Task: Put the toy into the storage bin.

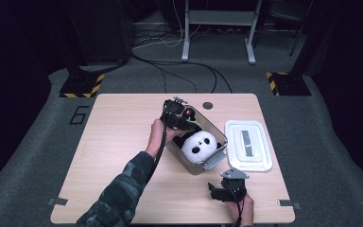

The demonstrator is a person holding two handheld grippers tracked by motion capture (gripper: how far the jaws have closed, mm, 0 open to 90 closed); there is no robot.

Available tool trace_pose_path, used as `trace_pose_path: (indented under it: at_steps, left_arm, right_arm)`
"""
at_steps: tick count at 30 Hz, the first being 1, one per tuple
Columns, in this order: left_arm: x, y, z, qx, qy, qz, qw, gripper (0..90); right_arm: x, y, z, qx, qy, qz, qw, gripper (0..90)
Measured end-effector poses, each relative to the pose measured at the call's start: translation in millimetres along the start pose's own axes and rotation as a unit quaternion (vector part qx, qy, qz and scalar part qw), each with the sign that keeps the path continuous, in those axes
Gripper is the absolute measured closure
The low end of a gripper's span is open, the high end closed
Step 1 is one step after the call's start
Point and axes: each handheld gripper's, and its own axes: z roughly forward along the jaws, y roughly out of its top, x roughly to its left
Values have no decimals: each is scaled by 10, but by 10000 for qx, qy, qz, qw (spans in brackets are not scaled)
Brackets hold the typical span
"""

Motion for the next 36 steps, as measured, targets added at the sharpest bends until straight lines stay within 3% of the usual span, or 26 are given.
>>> trace_pose_path:
  at_steps: [3, 6, 9, 15, 20, 22, 24, 26, 27, 28, 36]
  left_arm:
    - [22, -13, 130, 297, 38, 0, 9996, 631]
    - [31, -27, 213, 432, 112, -110, 9989, 639]
    - [-23, -5, 238, 518, 328, 16, 9981, 659]
    - [-62, 13, 317, 789, 538, 154, 9953, 682]
    - [-83, 14, 345, 807, 623, 250, 9945, 683]
    - [-68, 14, 273, 647, 461, 246, 9965, 666]
    - [-58, 11, 238, 606, 390, 236, 9971, 649]
    - [-42, -14, 154, 411, 231, 120, 9988, 586]
    - [-42, -14, 154, 411, 231, 120, 9988, 532]
    - [-35, -21, 122, 400, 245, 133, 9988, 532]
    - [-37, -117, -179, -38, 115, 148, 9998, 243]
  right_arm:
    - [3, 0, 0, -1, 7, 14, 10000, 147]
    - [-1, 0, 0, 0, -5, -6, 10000, 148]
    - [0, 0, 0, 1, -4, 0, 10000, 148]
    - [2, -1, 0, -4, -11, 2, 10000, 148]
    - [0, 0, 0, -6, -14, -1, 10000, 148]
    - [0, -1, 0, -5, -8, 2, 10000, 148]
    - [-1, 0, 0, -2, 0, 1, 10000, 148]
    - [6, 2, 1, -4, -1, 52, 10000, 148]
    - [6, 2, 1, -4, -1, 52, 10000, 148]
    - [6, 1, 0, -3, -2, 47, 10000, 148]
    - [5, 2, 2, -9, -10, 40, 10000, 148]
